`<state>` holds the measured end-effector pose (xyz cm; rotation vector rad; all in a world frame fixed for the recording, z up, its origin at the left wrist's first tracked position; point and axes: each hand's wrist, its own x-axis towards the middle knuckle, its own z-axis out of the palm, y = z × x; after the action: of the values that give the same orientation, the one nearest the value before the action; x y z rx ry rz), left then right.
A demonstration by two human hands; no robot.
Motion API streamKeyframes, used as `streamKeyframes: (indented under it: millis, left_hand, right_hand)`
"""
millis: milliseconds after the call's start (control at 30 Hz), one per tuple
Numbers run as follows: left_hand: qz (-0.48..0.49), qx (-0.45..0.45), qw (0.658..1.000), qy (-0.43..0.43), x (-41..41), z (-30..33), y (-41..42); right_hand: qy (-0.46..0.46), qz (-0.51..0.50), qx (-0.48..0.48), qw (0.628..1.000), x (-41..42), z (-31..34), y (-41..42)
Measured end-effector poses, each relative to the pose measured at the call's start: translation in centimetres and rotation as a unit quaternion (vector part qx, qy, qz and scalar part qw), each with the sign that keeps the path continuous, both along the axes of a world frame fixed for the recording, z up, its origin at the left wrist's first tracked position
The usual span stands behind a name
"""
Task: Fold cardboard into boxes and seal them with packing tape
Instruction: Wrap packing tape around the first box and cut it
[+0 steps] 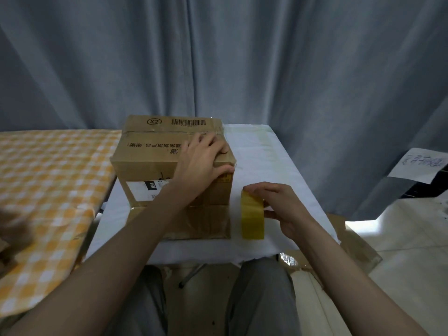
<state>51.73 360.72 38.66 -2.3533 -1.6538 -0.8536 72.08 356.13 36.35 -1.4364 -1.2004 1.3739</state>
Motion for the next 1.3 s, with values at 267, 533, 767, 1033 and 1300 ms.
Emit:
streamKeyframes:
  millis: [267, 533, 767, 1033, 1300]
  left_hand:
    - [-0.016, 0.001, 0.999, -0.039, 0.4, 0.2, -1.2]
    - [-0.167, -0.099, 0.98, -0.052, 5.7, -1.4, -5.0]
    - [-0.134, -0.059, 0.989, 0.002, 6.4, -0.7, -5.2]
    - [-0.107, -0.084, 0.99, 0.029, 7.4, -0.4, -5.5]
    - [-0.113, -0.12, 0.986, 0.036, 7.3, -0.1, -5.2]
  right_hand:
    - [-0.007, 0.021, 0.057, 0.998, 1.5, -1.3, -0.9]
    - [0.004, 0.025, 0.064, 0.998, 2.5, -2.3, -1.7]
    - [0.039, 0.044, 0.056, 0.997, 2.8, -2.2, -1.9]
    - [0.019, 0.035, 0.057, 0.998, 2.6, -2.2, -1.7]
    - [-0.059, 0.038, 0.088, 0.994, 1.4, -4.1, -2.5]
